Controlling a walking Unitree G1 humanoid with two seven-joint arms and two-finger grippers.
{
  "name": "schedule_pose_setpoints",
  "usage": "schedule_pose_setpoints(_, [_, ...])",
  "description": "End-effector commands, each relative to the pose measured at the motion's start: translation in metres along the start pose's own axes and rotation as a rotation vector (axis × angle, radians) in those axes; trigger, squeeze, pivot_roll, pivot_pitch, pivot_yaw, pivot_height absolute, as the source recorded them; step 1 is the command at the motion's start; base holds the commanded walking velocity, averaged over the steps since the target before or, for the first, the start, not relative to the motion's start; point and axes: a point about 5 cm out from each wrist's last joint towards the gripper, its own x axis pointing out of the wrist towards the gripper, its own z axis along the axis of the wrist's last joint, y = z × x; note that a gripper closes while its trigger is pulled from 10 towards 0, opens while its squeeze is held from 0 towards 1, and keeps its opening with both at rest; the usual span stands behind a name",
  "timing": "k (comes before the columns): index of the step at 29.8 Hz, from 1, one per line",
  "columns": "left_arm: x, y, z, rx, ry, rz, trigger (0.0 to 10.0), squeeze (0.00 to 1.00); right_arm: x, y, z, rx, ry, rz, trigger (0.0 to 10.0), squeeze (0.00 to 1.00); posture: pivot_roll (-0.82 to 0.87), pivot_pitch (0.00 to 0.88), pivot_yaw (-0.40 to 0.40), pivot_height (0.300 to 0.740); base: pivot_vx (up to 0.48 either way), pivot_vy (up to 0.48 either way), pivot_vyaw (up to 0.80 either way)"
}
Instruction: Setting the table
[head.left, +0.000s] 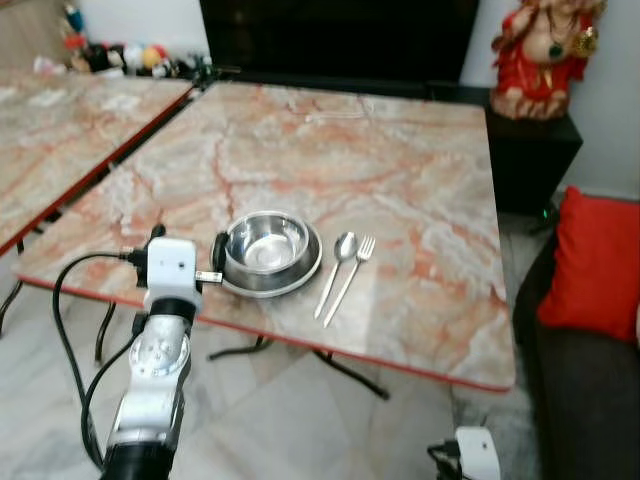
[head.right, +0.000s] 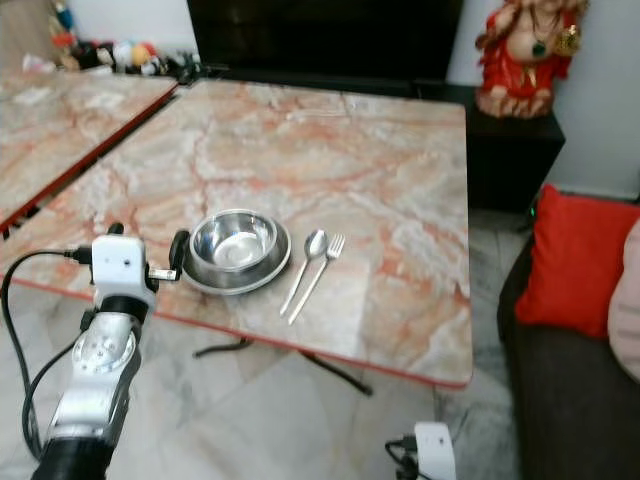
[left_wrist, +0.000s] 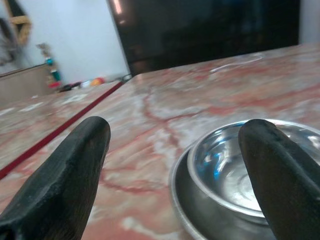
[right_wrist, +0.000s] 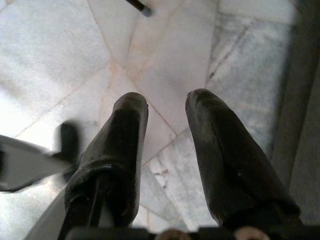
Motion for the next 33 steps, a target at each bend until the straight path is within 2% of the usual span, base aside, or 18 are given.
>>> schedule_pose_setpoints(1, [0.0013, 0.0091, 0.0052, 0.027, -0.008, 0.027, 10.0, 0.00, 0.0004, 0.0037, 0.0004, 0.008, -0.003, 0.008, 10.0, 0.00, 0.04, 0.000, 0.006, 0.740, 0.000, 0.480, 0.00])
schedule_pose_setpoints(33, [-0.0041, 0.0175, 0.0061, 0.021, 0.015, 0.087, 10.0, 0.00, 0.0003, -0.0008, 0.0013, -0.018, 0.003, 0.009, 10.0, 0.00, 0.06, 0.000, -0.019, 0.740, 0.000, 0.480, 0.00])
